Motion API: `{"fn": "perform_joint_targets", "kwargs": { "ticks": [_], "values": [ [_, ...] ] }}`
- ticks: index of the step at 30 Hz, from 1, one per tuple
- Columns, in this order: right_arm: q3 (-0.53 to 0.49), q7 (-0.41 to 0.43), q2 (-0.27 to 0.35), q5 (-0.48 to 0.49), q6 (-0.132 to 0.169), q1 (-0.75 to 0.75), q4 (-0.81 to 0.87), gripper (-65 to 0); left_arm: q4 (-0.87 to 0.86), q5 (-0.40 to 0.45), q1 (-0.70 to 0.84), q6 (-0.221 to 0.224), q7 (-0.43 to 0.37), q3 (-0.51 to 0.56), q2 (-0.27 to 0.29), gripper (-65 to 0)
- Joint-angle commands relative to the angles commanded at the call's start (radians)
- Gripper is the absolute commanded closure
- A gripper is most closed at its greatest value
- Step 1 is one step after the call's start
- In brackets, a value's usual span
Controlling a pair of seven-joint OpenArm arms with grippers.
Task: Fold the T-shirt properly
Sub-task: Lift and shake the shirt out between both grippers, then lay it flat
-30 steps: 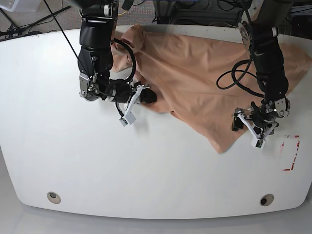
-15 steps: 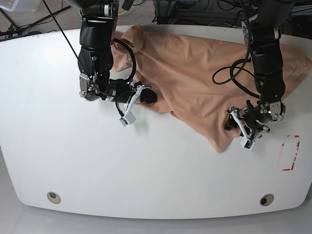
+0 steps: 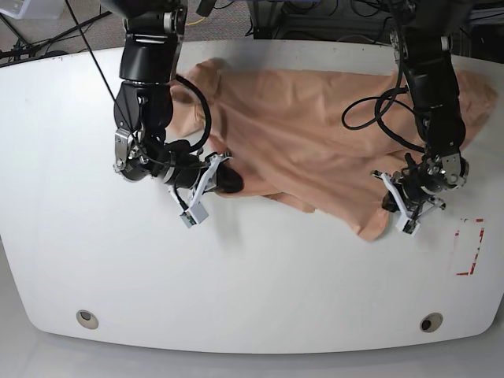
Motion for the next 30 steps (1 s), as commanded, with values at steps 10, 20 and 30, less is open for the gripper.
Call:
{"fn": "perform_joint_targets", "kwargs": {
  "ticks": [10,20,30],
  "values": [
    [0.002,0.031,0.120,0.002,0.000,0.273,-0.169,0.0,0.354,0.003,0.060,0.000,0.012,-0.025,-0.002,0.0],
    [-0.005,0.046,0.207,0.002,0.000,0.624,-0.273,0.0,0.577,0.005,-0.153,0.000,0.236,-0.155,-0.009,0.0],
    [-0.006,-0.026,0.278,0.005,0.000,0.861,-0.295,0.0,0.647,0.000,-0.232,0.000,0.255,-0.155,-0.092,0.0]
  ]
}}
